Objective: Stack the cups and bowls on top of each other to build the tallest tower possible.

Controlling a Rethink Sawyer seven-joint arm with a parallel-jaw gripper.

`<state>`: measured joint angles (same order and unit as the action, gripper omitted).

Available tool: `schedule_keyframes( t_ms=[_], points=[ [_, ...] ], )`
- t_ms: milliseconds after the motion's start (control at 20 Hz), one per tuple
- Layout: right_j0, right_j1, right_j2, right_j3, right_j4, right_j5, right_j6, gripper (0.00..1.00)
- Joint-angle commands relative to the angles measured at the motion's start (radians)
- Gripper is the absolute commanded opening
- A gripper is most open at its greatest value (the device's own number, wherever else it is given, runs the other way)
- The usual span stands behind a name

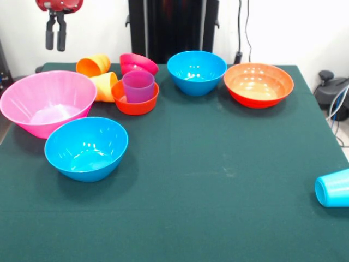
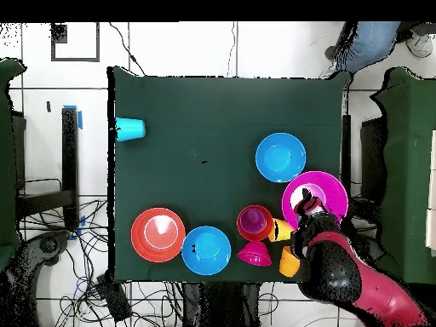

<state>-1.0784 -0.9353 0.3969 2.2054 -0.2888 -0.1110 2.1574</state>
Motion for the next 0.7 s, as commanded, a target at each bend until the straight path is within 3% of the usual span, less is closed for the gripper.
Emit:
schedule_keyframes(
  t_ms=[50,700],
  points=[
    [0.015,0.045,0.049,-0.033,-0.073,0.157,-0.036,1.0],
    [-0.013,0.052,0.063,-0.032,-0.084,0.159,-0.049,1.0]
  ],
)
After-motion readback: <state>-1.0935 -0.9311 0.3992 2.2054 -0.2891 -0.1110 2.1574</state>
